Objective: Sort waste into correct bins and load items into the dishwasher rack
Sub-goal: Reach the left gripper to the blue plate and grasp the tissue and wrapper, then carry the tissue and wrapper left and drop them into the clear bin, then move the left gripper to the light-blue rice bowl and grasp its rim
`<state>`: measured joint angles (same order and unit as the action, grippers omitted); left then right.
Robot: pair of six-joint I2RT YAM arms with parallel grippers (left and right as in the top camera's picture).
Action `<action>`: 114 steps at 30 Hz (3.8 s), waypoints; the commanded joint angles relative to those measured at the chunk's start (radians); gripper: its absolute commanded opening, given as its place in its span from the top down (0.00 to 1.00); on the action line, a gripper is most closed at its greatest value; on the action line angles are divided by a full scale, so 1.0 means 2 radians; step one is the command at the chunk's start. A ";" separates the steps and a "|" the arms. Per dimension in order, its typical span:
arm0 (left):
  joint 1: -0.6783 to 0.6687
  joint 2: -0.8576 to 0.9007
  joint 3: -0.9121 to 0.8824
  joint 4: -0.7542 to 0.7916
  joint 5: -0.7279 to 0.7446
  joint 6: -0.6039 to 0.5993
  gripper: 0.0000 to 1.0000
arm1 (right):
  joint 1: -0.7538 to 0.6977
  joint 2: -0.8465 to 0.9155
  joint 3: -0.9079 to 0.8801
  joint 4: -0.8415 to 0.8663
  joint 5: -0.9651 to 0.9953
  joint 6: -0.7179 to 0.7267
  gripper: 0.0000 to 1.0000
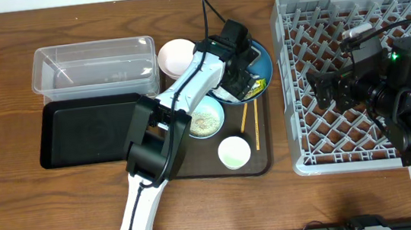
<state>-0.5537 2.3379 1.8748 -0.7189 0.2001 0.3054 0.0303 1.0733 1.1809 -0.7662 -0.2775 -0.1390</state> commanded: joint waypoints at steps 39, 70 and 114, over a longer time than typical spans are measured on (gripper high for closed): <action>0.308 -0.124 0.019 -0.044 -0.054 -0.170 0.94 | -0.002 0.003 0.010 0.001 -0.006 0.006 0.01; 0.323 -0.192 0.020 -0.090 -0.062 -0.228 0.38 | -0.002 0.003 0.010 0.007 -0.008 0.016 0.01; 0.081 -0.266 -0.020 -0.367 0.110 -0.014 0.38 | -0.002 0.033 0.010 0.010 -0.024 0.028 0.01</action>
<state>-0.3927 1.7973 1.8530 -1.4445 0.3557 0.1848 0.0303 1.1385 1.1809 -0.7433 -0.3145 -0.0948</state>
